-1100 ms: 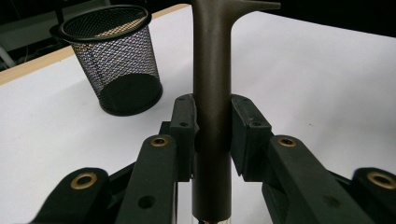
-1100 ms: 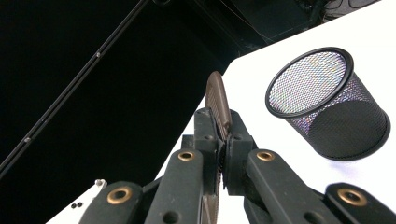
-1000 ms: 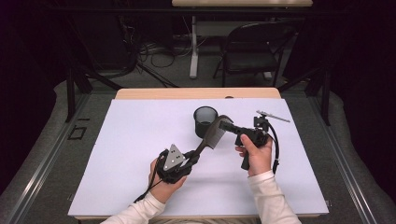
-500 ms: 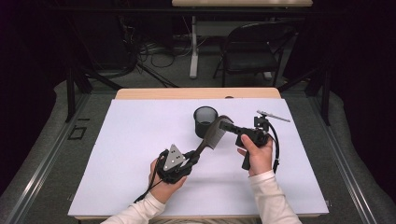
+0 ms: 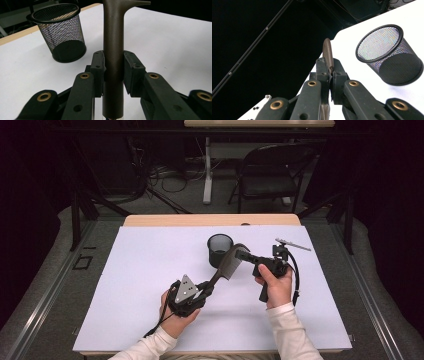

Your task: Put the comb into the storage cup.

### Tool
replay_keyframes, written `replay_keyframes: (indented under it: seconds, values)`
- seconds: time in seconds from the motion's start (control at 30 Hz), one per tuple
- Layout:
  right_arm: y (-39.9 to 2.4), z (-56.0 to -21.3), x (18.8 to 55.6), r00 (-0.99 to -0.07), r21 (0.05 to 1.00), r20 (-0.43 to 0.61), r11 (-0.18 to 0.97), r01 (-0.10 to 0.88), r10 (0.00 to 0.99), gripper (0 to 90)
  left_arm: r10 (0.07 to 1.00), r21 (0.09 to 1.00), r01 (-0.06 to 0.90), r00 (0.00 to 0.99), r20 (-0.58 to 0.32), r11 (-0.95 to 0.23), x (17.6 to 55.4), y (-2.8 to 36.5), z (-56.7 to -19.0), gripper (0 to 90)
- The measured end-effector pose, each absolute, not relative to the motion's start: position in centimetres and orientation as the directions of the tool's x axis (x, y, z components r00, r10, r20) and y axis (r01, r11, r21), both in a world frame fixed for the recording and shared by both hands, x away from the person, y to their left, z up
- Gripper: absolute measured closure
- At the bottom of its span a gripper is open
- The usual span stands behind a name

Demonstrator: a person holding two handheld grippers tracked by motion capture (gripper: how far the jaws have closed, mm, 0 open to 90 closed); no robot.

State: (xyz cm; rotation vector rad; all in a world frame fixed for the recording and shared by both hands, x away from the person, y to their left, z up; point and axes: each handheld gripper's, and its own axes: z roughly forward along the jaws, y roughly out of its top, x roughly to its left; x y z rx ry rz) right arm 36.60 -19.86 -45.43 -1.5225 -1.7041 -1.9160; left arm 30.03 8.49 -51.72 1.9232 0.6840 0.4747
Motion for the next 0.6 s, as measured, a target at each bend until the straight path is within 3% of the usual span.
replay_keyframes:
  seconds: [0.3, 0.6]
  values:
    - [-19.89, -45.42, 36.53, -0.471, 0.648, 0.742, -0.333, 0.685, 0.476, 87.7, 0.647, 0.907, 0.253, 0.762, 0.029, -0.337, 30.06, 8.49, -51.74, 71.4]
    - [-19.89, -45.40, 36.50, -0.473, 0.645, 0.746, -0.336, 0.686, 0.468, 87.7, 0.647, 0.909, 0.259, 0.762, 0.017, -0.328, 30.13, 8.50, -51.79, 63.4]
